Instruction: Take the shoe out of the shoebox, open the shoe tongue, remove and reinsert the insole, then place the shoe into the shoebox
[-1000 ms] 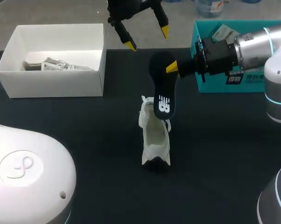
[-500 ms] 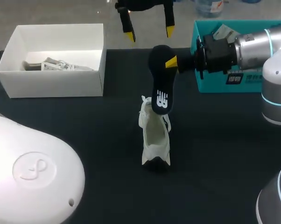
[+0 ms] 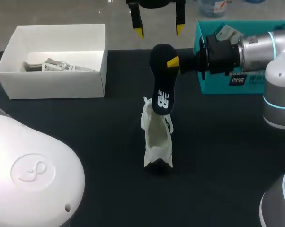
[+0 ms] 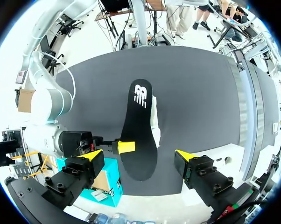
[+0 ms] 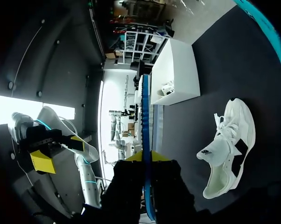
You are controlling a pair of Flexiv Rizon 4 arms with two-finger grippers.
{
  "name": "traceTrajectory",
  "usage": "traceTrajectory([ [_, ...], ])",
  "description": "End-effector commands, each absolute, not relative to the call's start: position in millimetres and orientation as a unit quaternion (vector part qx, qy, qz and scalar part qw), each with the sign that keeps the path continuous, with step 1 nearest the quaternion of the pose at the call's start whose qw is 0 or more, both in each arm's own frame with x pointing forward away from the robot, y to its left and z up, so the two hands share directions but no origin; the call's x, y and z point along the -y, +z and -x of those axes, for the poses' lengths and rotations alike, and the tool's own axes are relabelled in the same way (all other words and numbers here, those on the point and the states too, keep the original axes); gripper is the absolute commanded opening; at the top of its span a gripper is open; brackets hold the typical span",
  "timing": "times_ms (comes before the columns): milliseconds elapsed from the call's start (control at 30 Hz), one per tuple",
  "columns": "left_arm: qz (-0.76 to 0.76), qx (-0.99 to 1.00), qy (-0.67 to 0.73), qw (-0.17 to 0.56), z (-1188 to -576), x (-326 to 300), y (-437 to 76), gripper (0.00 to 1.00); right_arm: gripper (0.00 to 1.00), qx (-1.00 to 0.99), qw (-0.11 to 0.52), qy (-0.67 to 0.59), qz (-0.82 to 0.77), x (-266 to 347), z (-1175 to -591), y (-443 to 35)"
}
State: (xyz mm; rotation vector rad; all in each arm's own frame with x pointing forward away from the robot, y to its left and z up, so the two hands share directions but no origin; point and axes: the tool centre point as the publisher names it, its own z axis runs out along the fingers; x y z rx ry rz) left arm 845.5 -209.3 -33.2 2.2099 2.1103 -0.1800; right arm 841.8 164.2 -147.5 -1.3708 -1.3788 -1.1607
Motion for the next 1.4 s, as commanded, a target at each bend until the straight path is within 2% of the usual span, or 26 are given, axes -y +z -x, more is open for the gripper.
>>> traceTrajectory([
  [33, -0.721, -0.689, -0.059, 0.049, -842, 205, -37, 1.00, 0.00, 0.550, 0.425, -0.466, 0.548, -167, -842, -149],
  [733, -0.717, -0.689, -0.079, 0.072, -837, 207, -43, 1.00, 0.00, 0.546, 0.429, -0.473, 0.542, -164, -837, -148],
  [933, -0.706, -0.684, -0.142, 0.118, -836, 199, -54, 1.00, 0.00, 0.545, 0.428, -0.475, 0.542, -157, -834, -145],
  [1400, -0.641, -0.634, -0.307, 0.305, -842, 183, -74, 1.00, 0.00, 0.541, 0.421, -0.487, 0.542, -140, -831, -136],
])
